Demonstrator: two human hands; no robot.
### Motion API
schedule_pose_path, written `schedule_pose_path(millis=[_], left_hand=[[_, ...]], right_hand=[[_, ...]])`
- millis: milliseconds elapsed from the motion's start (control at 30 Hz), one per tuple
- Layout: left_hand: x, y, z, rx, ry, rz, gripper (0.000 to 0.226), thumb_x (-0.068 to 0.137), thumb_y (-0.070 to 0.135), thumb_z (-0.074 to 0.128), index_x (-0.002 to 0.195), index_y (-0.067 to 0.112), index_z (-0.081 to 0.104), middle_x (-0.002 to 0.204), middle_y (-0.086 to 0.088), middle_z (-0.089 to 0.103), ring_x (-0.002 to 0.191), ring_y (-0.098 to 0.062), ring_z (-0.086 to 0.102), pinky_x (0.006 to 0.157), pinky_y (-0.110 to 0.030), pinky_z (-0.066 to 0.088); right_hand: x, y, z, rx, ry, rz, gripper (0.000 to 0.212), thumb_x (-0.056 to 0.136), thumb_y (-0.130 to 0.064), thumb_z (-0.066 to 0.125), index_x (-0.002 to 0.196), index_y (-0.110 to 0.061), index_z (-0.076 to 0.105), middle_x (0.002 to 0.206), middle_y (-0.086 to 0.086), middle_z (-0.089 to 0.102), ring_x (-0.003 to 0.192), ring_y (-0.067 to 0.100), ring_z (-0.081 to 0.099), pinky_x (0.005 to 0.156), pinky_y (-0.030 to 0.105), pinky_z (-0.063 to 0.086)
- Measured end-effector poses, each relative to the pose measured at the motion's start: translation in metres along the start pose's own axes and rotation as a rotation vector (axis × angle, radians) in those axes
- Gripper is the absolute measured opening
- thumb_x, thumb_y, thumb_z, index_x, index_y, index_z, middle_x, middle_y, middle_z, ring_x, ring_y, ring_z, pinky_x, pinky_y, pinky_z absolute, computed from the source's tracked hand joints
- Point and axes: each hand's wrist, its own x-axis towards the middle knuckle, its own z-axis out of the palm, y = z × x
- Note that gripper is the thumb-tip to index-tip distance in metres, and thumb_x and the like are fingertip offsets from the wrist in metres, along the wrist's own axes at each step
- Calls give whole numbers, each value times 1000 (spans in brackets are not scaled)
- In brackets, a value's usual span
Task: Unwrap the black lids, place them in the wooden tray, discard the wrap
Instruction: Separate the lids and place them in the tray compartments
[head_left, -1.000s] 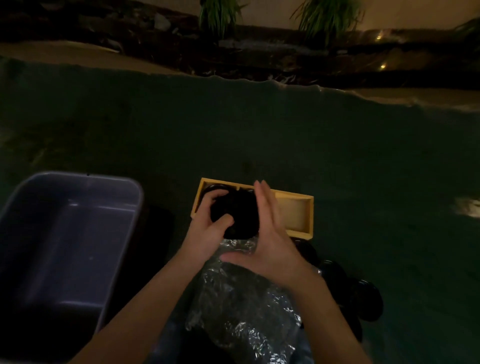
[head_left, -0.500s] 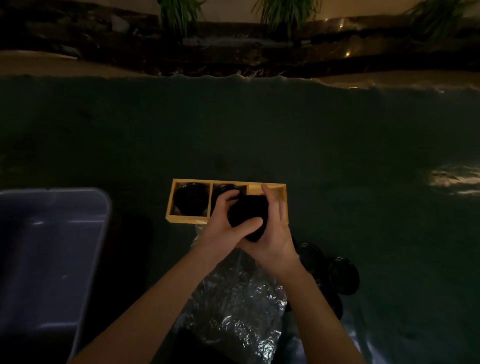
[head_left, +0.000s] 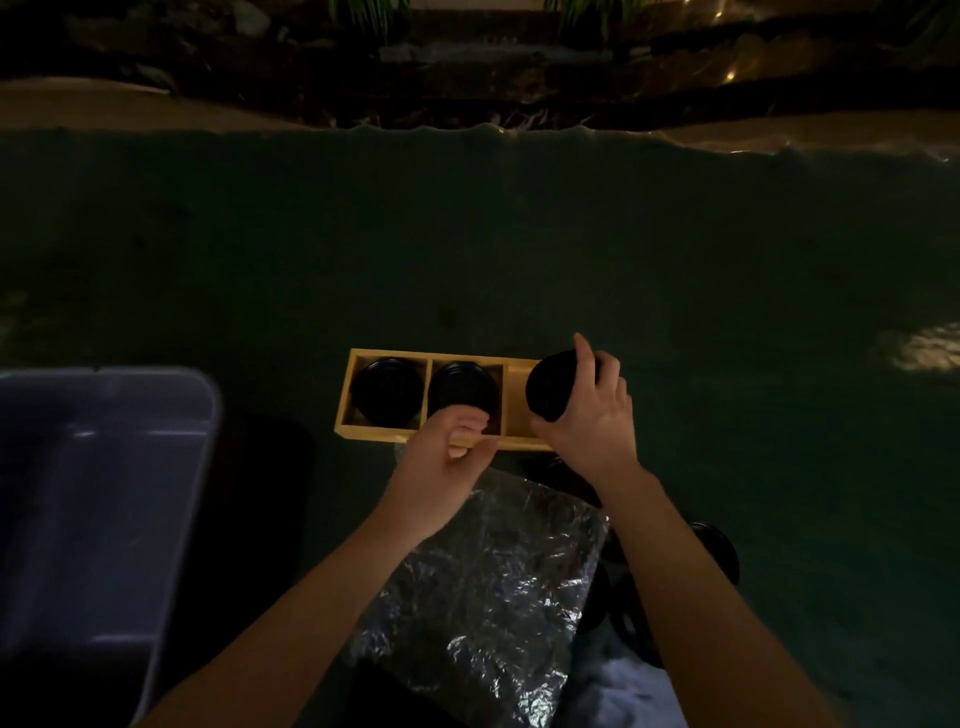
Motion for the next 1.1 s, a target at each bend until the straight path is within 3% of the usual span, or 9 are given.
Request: schedule_pose_path(millis=[100, 233, 367, 567, 667, 800, 933, 1000, 1100], left_hand=[[-5, -10, -6, 181, -13, 88, 28, 97, 26, 67, 125, 22, 65, 122, 8, 65, 113, 0, 61, 96, -19, 50], [-9, -19, -7, 318, -24, 143, 27, 96, 24, 67, 122, 18, 67, 121, 3, 66, 110, -5, 62, 94, -26, 54], [-10, -23, -3, 377, -49, 167, 25, 96, 27, 66, 121, 22, 67, 118, 6, 67, 105, -1, 61, 88, -13, 47], [-10, -21, 3, 385, -100, 170, 26, 98, 29, 64, 122, 22, 66, 121, 6, 66, 108, -7, 62, 91, -31, 54], [-8, -20, 7, 390, -135, 194, 25, 98, 27, 65, 122, 20, 67, 120, 4, 66, 106, -9, 64, 89, -23, 53], [-7, -18, 20, 378, -190, 204, 24, 99, 28, 63, 123, 22, 67, 120, 8, 61, 98, -4, 62, 78, 0, 41], [-3, -19, 39, 456, -264, 299, 28, 101, 26, 60, 127, 19, 67, 127, 5, 63, 101, -4, 56, 90, -12, 37], [0, -18, 50, 509, -300, 354, 32, 102, 25, 58, 131, 17, 65, 132, 1, 63, 119, -12, 56, 100, -22, 39], [6, -22, 63, 630, -358, 408, 40, 104, 29, 53, 141, 14, 57, 143, -4, 59, 135, -20, 50, 112, -32, 37]], right_hand=[[14, 2, 10, -196, -121, -41, 116, 76, -56, 80, 162, -19, 12, 155, 18, 32, 137, 42, 43, 112, 54, 39], [21, 1, 22, -354, -124, -145, 116, 79, -79, 63, 163, -17, 12, 160, 19, 30, 142, 42, 36, 113, 55, 36], [19, 0, 36, -336, -138, -129, 113, 83, -88, 39, 164, -14, 12, 162, 18, 31, 143, 44, 35, 112, 57, 35], [12, 11, 43, -270, -85, -104, 120, 78, -94, 31, 164, -15, 7, 167, 17, 24, 146, 44, 33, 115, 61, 29], [2, 14, 29, -146, 8, -79, 102, 90, -83, 29, 163, -14, 14, 166, 17, 27, 146, 42, 32, 116, 61, 25], [-32, 30, 8, 128, 189, 31, 65, 103, -50, 50, 153, -9, 42, 153, 17, 44, 139, 38, 42, 112, 58, 31], [-79, 63, -2, 366, 253, 208, 37, 104, -29, 57, 133, -6, 61, 134, 14, 58, 125, 33, 57, 105, 46, 46], [-105, 80, -5, 403, 325, 290, 26, 103, -24, 59, 122, -7, 66, 123, 10, 63, 113, 30, 63, 95, 35, 48], [-143, 102, -3, 392, 423, 392, 17, 100, -16, 63, 114, -7, 69, 113, 10, 66, 103, 32, 67, 90, 42, 53]])
